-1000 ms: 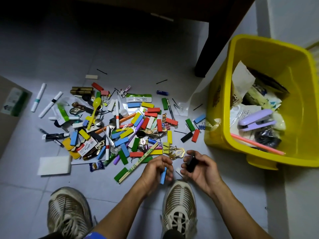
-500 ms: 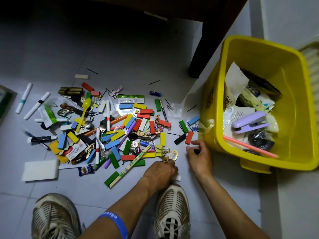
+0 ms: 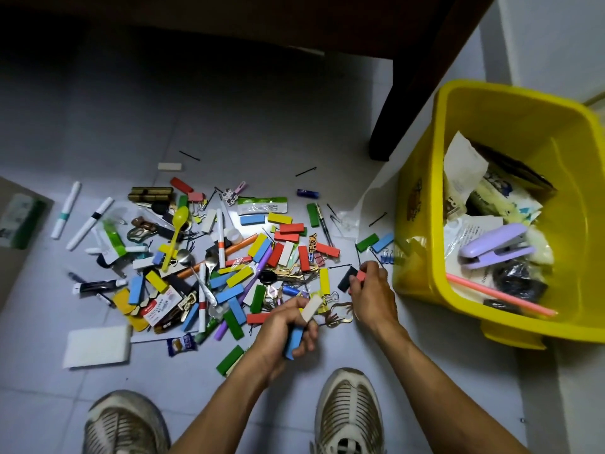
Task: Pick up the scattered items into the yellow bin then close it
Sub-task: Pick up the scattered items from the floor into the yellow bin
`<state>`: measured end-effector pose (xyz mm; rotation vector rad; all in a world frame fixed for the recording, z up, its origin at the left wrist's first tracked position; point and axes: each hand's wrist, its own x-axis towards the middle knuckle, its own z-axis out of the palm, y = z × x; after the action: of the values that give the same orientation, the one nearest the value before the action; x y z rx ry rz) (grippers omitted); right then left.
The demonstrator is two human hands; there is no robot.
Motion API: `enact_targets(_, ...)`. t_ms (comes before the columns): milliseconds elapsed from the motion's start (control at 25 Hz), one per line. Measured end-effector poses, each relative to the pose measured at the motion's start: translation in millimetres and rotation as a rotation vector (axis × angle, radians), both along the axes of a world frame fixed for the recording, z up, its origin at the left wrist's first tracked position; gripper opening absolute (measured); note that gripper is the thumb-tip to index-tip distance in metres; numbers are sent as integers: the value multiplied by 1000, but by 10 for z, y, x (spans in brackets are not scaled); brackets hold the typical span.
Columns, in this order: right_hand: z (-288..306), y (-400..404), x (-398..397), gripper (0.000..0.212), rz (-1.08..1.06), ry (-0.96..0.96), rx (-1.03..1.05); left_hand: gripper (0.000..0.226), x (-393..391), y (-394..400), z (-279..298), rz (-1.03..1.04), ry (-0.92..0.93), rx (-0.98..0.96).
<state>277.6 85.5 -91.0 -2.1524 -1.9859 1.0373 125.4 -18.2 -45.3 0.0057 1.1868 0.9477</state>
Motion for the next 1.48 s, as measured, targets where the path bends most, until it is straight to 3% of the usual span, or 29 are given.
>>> enact_targets(120, -21, -78, -25, 30, 26, 53, -34, 35, -27, -11, 0, 83, -50, 37)
enact_targets(240, -61, -204, -8, 28, 40, 154, -34, 22, -96, -83, -9, 232, -126, 54)
enact_targets(320, -84, -281, -33, 25, 5, 179, -15, 26, -159, -138, -67, 290, -100, -5)
enact_targets(400, -92, -312, -73, 24, -46, 159, 27, 15, -204, -133, -113, 330, -40, -69)
enact_targets(480, -97, -318, -126, 21, -60, 109, 68, 25, -282, -158, -140, 377, 23, -100)
enact_targets(600, -93, -346, -175, 19, -16, 16, 42, 28, -462, -355, -142, 303, 341, -181)
enact_targets(680, -90, -412, -218, 19, 13, -23, 35, 23, -573, -586, -163, 61, 754, -258)
enact_targets(760, -81, -436, -232, 18, 16, -26, 61, 4, -603, -798, -194, -263, 1088, -222)
enact_targets(800, -72, -419, -226, 20, -2, 0, 51, 14, -589, -884, -221, -414, 1188, -199)
enact_targets(880, -41, -347, -200, 22, -133, 172, -56, 21, -544, -958, -331, -565, 1260, -183)
enact_targets(1080, 231, -272, -45, 22, -833, 1100, -616, 22, -599, -940, -438, -612, 1252, -199)
enact_targets(1200, 309, -223, -22, 21, -957, 1277, -696, 32, -650, -1055, -406, -656, 1238, -155)
enact_targets(1320, 310, -190, -147, 6, -783, 1077, -602, 35, -667, -1157, -400, -738, 1217, -110)
enact_targets(1480, 129, -198, -309, 11, -207, 257, -150, 27, -738, -1151, -431, -705, 1296, -76)
